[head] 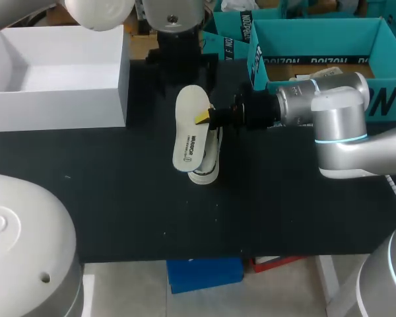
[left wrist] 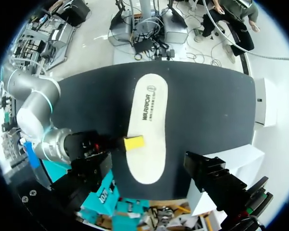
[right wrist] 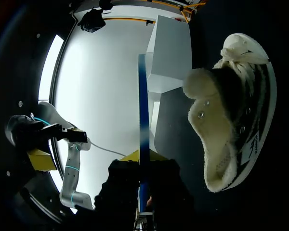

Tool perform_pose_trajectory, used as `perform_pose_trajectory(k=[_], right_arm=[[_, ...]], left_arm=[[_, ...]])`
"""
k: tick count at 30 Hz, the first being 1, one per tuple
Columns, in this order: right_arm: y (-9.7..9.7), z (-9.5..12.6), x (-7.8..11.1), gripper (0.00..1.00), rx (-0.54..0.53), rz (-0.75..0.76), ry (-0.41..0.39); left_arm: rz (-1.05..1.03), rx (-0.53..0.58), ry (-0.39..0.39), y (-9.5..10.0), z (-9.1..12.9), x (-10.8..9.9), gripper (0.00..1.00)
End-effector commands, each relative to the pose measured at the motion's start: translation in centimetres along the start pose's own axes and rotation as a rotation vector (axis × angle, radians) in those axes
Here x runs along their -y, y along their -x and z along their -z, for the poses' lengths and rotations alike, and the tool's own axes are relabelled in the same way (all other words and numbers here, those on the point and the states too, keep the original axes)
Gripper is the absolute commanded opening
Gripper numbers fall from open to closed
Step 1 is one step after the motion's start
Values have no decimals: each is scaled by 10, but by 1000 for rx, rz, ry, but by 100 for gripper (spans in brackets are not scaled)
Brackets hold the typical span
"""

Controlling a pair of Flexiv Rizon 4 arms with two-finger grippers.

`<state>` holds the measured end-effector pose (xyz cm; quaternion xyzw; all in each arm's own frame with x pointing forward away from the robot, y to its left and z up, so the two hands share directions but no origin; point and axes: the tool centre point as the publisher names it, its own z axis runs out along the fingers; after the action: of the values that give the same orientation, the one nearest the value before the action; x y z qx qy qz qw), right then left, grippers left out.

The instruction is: Take the shoe out of the shoebox, open the shoe tongue, remove and reinsert the insole, then place the shoe into the shoebox

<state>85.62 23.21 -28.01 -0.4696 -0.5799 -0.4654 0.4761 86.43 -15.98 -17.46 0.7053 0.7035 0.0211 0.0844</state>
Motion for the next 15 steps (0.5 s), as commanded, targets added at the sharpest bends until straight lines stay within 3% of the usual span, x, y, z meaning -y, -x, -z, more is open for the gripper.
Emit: perform_pose_trajectory(k=[1, 15], right_arm=[[0, -1, 0, 0, 2, -1, 3], [0, -1, 0, 0, 2, -1, 3]], left_arm=[[13, 4, -22, 2, -7, -19, 100], [78, 14, -24, -5, -19, -61, 100]])
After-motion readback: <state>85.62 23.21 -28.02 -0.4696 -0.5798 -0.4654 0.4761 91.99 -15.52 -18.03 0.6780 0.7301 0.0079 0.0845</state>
